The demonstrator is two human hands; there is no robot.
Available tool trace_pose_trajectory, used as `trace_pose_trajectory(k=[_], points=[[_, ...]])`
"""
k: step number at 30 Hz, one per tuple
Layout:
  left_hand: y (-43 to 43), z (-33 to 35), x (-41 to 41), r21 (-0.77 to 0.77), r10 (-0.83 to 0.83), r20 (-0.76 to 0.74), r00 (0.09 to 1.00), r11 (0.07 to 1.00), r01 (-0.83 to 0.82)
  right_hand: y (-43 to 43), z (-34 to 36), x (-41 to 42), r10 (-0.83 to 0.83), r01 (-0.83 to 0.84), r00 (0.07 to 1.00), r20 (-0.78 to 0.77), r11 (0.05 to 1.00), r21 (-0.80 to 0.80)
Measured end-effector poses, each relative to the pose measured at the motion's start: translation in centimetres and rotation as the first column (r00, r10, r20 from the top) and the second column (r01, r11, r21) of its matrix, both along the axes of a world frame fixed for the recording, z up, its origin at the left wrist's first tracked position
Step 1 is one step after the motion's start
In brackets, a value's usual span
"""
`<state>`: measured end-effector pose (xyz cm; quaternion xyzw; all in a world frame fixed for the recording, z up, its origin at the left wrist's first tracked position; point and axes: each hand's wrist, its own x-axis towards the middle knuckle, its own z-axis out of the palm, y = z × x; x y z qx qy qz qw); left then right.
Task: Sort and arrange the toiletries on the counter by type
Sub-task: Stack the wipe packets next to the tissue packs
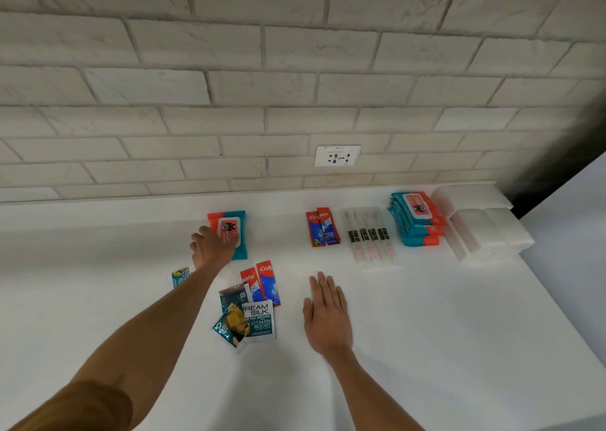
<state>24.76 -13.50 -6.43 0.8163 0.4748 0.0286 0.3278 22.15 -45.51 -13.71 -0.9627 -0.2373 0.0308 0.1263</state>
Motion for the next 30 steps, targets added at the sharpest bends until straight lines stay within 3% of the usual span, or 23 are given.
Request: trace_pose_trajectory(k=[8,17,30], points=[[1.2,-0.7,1.9,-0.012,0.079,-0.17,0.982,0.997,-0.083,0.2,0.1,0.0,-0.013,0.013,1.0,0.0,1.0,0.012],[3.1,-1.0,3.1,-0.383,0.173,0.054,0.983,0.913,-0.139,0.5,0.0,0.2,-0.029,0.028,0.999,0.033,0.999,0.023],[-2.1,3.5,-2.2,-0.47,0.041,0.331,0.943,0.874,0.127,1.1,0.5,1.2,-0.061,0.062,0.998,-0.02,0.996,0.06]])
